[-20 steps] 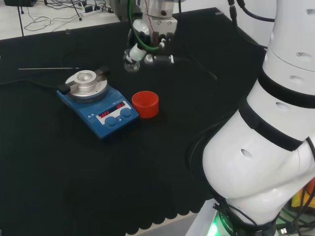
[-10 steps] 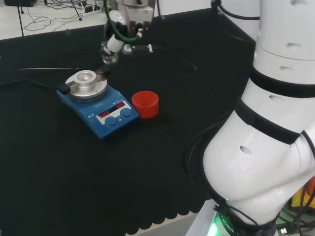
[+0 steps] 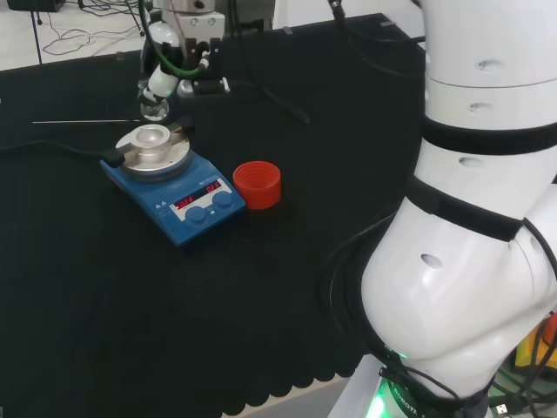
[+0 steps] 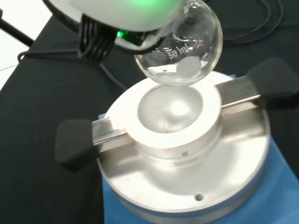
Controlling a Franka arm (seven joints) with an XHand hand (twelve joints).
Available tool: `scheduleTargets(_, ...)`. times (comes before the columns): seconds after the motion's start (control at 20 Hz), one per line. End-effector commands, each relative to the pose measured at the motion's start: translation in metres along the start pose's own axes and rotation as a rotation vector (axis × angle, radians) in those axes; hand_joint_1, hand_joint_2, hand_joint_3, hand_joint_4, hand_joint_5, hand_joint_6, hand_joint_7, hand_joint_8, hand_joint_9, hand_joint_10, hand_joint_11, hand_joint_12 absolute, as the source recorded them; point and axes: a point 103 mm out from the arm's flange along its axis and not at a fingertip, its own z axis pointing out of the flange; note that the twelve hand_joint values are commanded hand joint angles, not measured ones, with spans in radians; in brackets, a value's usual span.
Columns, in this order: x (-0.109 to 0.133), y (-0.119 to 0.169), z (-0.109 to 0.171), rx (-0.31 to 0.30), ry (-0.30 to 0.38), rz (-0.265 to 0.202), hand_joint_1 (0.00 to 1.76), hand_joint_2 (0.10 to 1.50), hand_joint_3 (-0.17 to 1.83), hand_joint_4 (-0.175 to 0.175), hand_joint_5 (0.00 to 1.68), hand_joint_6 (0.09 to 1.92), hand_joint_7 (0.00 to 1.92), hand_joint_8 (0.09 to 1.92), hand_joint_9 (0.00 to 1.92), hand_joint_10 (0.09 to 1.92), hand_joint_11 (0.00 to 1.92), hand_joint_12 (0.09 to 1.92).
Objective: Place the round-bottom flask on the heater.
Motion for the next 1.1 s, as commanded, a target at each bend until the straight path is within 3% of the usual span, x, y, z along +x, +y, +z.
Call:
scheduleTargets(0.05, 0.013, 0.005, 0.015, 0.04, -0.009, -0.024, 1.14, 0.62, 0.81, 0.015, 1.19, 0.89, 0.38, 0.66, 0.68, 0.56, 0.48, 1.3)
scheduleTargets(1.1, 0.015, 0.02, 0.038, 0.076, -0.011, -0.043, 1.14, 0.62, 0.82, 0.009, 1.19, 0.9, 0.38, 0.66, 0.68, 0.56, 0.48, 1.3)
